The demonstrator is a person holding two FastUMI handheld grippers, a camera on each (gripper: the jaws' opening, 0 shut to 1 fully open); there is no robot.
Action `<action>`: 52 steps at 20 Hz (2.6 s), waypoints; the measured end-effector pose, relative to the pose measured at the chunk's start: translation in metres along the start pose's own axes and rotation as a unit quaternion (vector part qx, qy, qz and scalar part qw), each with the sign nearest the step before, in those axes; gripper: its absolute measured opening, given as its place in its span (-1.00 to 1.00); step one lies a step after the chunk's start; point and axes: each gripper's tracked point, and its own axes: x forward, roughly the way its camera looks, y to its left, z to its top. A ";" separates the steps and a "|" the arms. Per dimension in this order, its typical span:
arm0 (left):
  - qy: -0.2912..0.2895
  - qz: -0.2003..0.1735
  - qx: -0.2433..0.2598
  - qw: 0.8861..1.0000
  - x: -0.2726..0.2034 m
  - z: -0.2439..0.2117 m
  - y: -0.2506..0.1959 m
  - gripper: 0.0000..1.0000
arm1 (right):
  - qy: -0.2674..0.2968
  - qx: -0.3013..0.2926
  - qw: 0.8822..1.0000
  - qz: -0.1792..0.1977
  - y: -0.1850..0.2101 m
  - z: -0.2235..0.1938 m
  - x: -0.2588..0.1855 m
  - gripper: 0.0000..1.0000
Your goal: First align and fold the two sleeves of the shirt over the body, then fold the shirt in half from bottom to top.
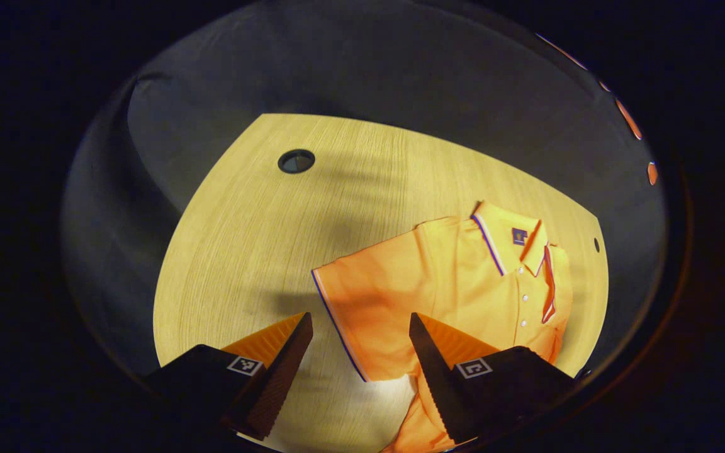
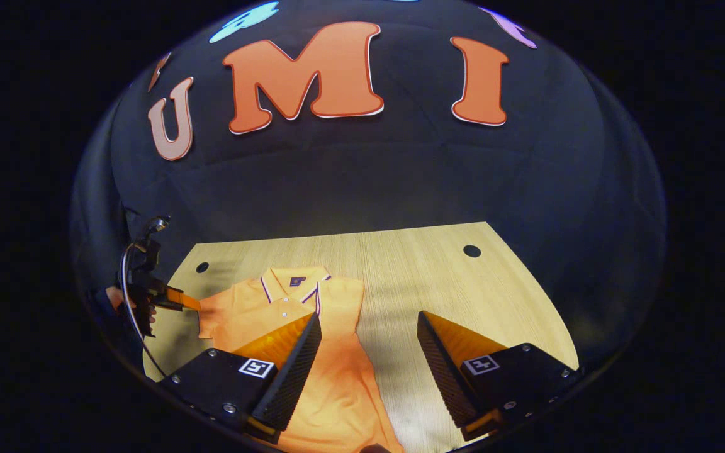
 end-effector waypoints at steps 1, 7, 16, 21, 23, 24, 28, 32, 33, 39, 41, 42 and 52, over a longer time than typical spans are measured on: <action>0.017 0.000 -0.006 1.000 0.007 -0.004 0.000 0.83 | 0.004 0.005 1.000 -0.008 -0.003 -0.007 -0.008 0.87; 0.065 0.035 0.011 0.997 0.038 -0.008 0.015 0.91 | 0.030 0.029 0.998 -0.047 -0.017 -0.049 -0.042 0.88; 0.039 0.008 0.064 0.997 0.043 0.004 -0.003 -0.78 | 0.046 0.068 0.994 -0.078 -0.035 -0.076 -0.074 0.88; 0.000 -0.038 0.080 0.996 0.019 0.021 -0.026 -0.94 | 0.046 0.071 0.993 -0.087 -0.041 -0.082 -0.085 0.88; -0.019 -0.044 0.101 0.994 0.008 0.029 -0.040 -0.94 | 0.044 0.078 0.992 -0.086 -0.042 -0.080 -0.085 0.88; -0.027 -0.048 0.113 0.992 0.001 0.033 -0.047 -0.94 | 0.044 0.080 0.992 -0.084 -0.041 -0.080 -0.085 0.87; -0.043 -0.064 0.140 0.987 -0.008 0.041 -0.084 -0.93 | 0.039 0.078 0.993 -0.084 -0.045 -0.078 -0.089 0.88; -0.047 -0.121 0.157 0.979 -0.011 0.036 -0.136 -0.83 | 0.038 0.087 0.991 -0.099 -0.059 -0.079 -0.100 0.88; -0.048 -0.144 0.161 0.975 -0.018 0.035 -0.150 -0.79 | 0.038 0.092 0.990 -0.102 -0.063 -0.080 -0.103 0.88; -0.074 -0.206 0.185 0.958 -0.038 0.034 -0.200 0.82 | 0.032 0.105 0.987 -0.118 -0.078 -0.083 -0.113 0.88; -0.099 -0.201 0.189 0.956 -0.050 0.040 -0.199 0.94 | 0.023 0.102 0.988 -0.116 -0.080 -0.079 -0.113 0.88; -0.115 -0.197 0.190 0.955 -0.057 0.041 -0.199 0.97 | 0.017 0.099 0.988 -0.114 -0.081 -0.077 -0.113 0.88; -0.283 -0.153 0.146 0.936 -0.194 0.025 -0.172 0.96 | -0.092 0.014 0.995 -0.044 -0.074 -0.007 -0.112 0.89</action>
